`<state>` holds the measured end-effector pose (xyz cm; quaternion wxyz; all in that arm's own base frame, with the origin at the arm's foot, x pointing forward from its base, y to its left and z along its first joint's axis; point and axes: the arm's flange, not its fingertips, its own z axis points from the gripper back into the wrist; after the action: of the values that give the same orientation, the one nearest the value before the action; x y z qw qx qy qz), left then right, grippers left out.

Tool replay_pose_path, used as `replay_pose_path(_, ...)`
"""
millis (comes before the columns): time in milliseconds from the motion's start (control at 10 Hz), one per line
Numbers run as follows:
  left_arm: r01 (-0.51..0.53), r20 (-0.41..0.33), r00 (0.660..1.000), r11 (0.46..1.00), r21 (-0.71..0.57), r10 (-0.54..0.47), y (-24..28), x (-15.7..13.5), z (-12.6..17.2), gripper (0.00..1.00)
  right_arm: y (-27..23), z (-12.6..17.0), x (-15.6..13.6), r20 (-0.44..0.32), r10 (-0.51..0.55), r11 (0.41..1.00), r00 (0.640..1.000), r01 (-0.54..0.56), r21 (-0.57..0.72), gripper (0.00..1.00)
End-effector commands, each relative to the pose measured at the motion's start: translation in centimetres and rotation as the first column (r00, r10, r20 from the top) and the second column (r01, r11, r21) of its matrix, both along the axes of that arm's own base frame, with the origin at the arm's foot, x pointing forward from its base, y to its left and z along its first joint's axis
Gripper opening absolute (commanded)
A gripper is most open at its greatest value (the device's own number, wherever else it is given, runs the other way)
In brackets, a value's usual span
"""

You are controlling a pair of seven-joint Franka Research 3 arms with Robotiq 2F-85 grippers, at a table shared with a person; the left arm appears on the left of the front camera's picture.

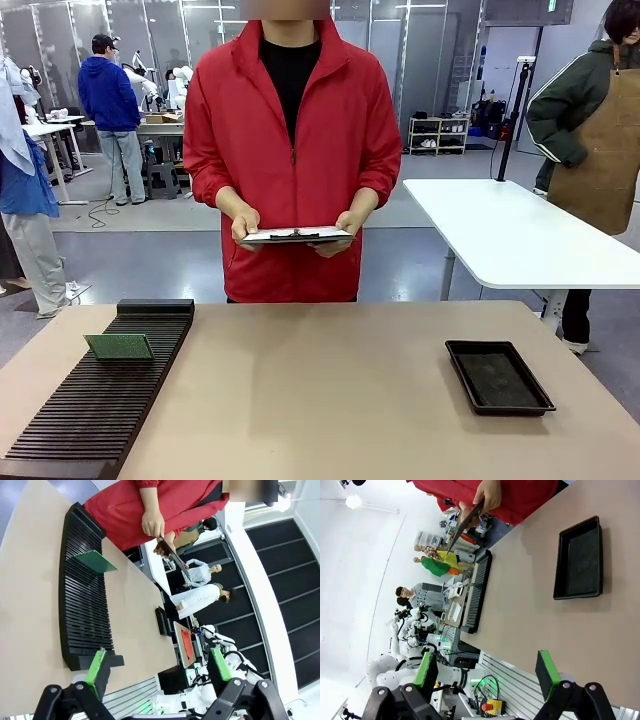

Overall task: Inspect the PCB.
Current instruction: Pick up the Blank PCB and present it to the human.

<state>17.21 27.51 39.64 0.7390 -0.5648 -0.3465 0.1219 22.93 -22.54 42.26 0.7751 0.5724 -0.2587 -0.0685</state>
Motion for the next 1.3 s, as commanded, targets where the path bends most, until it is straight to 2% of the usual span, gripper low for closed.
replay_pose_path(0, 0.001, 0.01, 1.0, 1.0, -0.012, -0.001, 0.1, -0.1, 0.1, 1.0, -0.1, 0.1, -0.2, 0.012, 0.006, 1.0, 1.0, -0.006, -0.002, 1.0)
replay_pose_path(100, 0.0, 0.0, 1.0, 1.0, 0.0, 0.0, 0.0, 0.0, 0.0, 1.0, -0.1, 0.1, -0.2, 0.012, 0.006, 1.0, 1.0, -0.006, -0.002, 1.0)
replay_pose_path(200, -0.007, 0.041, 0.999, 0.964, 0.265, -0.004, -3.3, 0.3, 3.7, 1.0, -0.1, 0.1, -0.2, 0.012, 0.006, 1.0, 1.0, -0.006, -0.002, 1.0)
replay_pose_path(300, 0.023, 0.061, 0.997, 0.92, 0.391, -0.051, -5.3, 0.9, 6.8, 1.0, -0.1, 0.1, -0.2, 0.012, 0.006, 1.0, 1.0, -0.006, -0.002, 1.0)
replay_pose_path(400, 0.027, 0.021, 0.999, 0.871, 0.49, -0.042, -7.1, 2.4, 9.2, 1.0, -0.1, 0.1, -0.2, 0.012, 0.006, 1.0, 1.0, -0.006, -0.002, 1.0)
replay_pose_path(500, 0.106, -0.016, 0.993, 0.815, 0.57, -0.118, -9.6, 3.8, 11.3, 1.0, -0.1, 0.1, -0.2, 0.012, 0.006, 1.0, 1.0, -0.006, -0.002, 1.0)
replay_pose_path(600, 0.128, -0.045, 0.99, 0.716, 0.686, -0.134, -12.4, 6.0, 13.1, 1.0, -0.1, 0.1, -0.2, 0.012, 0.006, 1.0, 1.0, -0.006, -0.002, 1.0)
replay_pose_path(700, 0.181, -0.081, 0.98, 0.643, 0.744, -0.183, -15.1, 8.3, 14.1, 1.0, -0.1, 0.1, -0.2, 0.012, 0.006, 1.0, 1.0, -0.006, -0.002, 1.0)
replay_pose_path(800, 0.216, -0.118, 0.97, 0.53, 0.82, -0.213, -18.1, 10.9, 14.6, 1.0, -0.1, 0.1, -0.2, 0.012, 0.006, 1.0, 1.0, -0.006, -0.002, 1.0)
replay_pose_path(1000, 0.314, -0.209, 0.927, 0.338, 0.887, -0.312, -23.6, 15.3, 14.2, 1.0, -0.1, 0.1, -0.2, 0.012, 0.006, 1.0, 1.0, -0.006, -0.002, 1.0)
replay_pose_path(1100, 0.329, -0.247, 0.905, 0.202, 0.922, -0.347, -26.1, 17.4, 13.3, 1.0, -0.1, 0.1, -0.2, 0.012, 0.006, 1.0, 1.0, -0.006, -0.002, 1.0)
replay_pose_path(1200, 0.315, -0.261, 0.901, 0.109, 0.943, -0.346, -27.8, 18.5, 12.5, 1.0, -0.1, 0.1, -0.2, 0.012, 0.006, 1.0, 1.0, -0.006, -0.002, 1.0)
